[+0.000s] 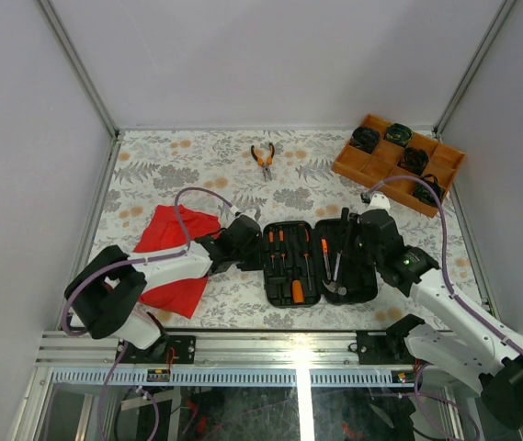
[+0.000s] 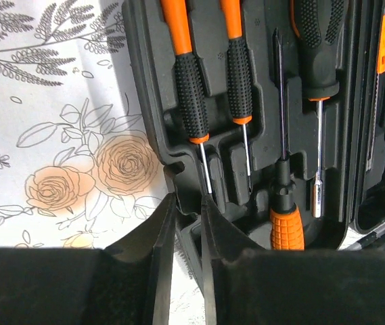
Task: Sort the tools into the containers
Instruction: Place the hammer in the storage box.
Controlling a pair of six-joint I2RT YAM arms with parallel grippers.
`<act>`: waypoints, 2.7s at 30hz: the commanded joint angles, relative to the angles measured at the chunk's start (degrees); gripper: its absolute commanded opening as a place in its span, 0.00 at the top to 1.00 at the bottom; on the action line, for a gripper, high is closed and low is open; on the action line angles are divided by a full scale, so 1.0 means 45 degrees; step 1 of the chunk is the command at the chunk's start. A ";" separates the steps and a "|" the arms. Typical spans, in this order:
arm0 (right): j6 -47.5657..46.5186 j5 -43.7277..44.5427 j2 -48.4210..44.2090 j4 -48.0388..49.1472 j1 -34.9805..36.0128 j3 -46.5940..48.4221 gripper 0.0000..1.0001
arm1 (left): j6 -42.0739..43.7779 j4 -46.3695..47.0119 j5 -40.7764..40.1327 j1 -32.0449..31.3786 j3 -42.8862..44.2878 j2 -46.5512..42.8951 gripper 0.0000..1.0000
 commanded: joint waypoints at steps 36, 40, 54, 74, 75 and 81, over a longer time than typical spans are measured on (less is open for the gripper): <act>-0.0555 -0.5675 0.0517 0.4070 -0.0039 -0.0766 1.00 | 0.1206 -0.2646 -0.0947 0.2375 -0.2420 -0.3383 0.97; -0.0298 -0.6624 0.0957 0.5275 -0.0048 -0.1184 1.00 | 0.1057 -0.2405 -0.0741 0.2395 -0.2552 -0.3512 0.97; 0.0358 -0.7776 0.3221 0.9385 -0.0066 -0.1868 1.00 | 0.0840 -0.2077 -0.0353 0.2393 -0.2740 -0.3557 0.97; -0.0284 -0.6494 0.3509 0.9141 -0.0201 -0.3148 0.93 | 0.0885 -0.1840 -0.0091 0.2395 -0.2770 -0.3424 0.97; -0.0250 -0.6509 0.3658 0.9234 -0.0204 -0.3161 0.91 | 0.0893 -0.1823 -0.0049 0.2395 -0.2770 -0.3434 0.97; -0.0107 -0.5387 0.3776 0.8832 -0.0205 -0.3446 0.77 | 0.0972 -0.1877 -0.0065 0.2395 -0.2805 -0.3566 0.97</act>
